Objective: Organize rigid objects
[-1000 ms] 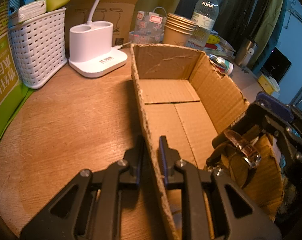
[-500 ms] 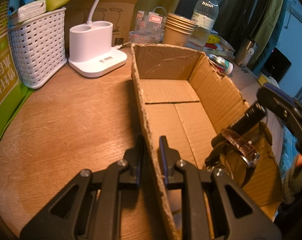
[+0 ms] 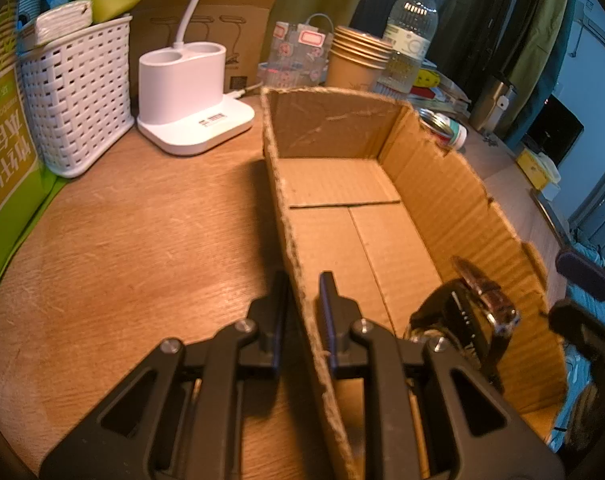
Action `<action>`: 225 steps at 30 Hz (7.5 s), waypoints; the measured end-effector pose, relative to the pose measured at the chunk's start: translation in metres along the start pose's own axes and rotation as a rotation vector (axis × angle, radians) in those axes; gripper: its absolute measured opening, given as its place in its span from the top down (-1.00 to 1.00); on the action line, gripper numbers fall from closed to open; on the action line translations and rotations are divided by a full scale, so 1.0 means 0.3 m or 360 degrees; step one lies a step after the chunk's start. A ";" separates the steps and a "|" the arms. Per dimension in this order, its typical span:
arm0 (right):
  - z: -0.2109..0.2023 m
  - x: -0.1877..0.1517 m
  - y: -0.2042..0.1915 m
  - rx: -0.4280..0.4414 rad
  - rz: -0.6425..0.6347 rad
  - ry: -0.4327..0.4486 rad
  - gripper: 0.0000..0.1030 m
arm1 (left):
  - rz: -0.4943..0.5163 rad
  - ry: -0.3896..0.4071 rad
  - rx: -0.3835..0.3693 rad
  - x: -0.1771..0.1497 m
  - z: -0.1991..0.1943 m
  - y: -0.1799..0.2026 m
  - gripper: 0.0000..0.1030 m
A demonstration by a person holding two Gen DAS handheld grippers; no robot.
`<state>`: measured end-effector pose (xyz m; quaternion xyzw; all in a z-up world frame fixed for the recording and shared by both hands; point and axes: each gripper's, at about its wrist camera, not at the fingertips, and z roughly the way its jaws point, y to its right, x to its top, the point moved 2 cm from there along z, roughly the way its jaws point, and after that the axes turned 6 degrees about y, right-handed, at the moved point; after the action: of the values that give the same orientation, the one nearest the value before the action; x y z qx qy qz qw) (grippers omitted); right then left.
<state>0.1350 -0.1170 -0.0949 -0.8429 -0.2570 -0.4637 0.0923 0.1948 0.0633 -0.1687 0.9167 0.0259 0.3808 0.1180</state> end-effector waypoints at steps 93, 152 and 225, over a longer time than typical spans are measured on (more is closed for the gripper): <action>-0.035 -0.020 0.111 -0.0155 0.0073 0.0019 -0.11 | -0.0002 -0.0002 -0.0001 0.000 0.003 -0.001 0.66; 0.078 -0.021 -0.131 0.0162 -0.0112 -0.0086 -0.15 | -0.0003 -0.0002 -0.0003 0.001 0.002 -0.002 0.65; 0.236 -0.030 0.328 -0.0235 0.0237 -0.0159 -0.18 | -0.0003 -0.0003 -0.0004 0.001 0.003 -0.003 0.64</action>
<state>0.2342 -0.1761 -0.1334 -0.8862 -0.1631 -0.4306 0.0511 0.1958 0.0642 -0.1693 0.9169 0.0263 0.3798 0.1195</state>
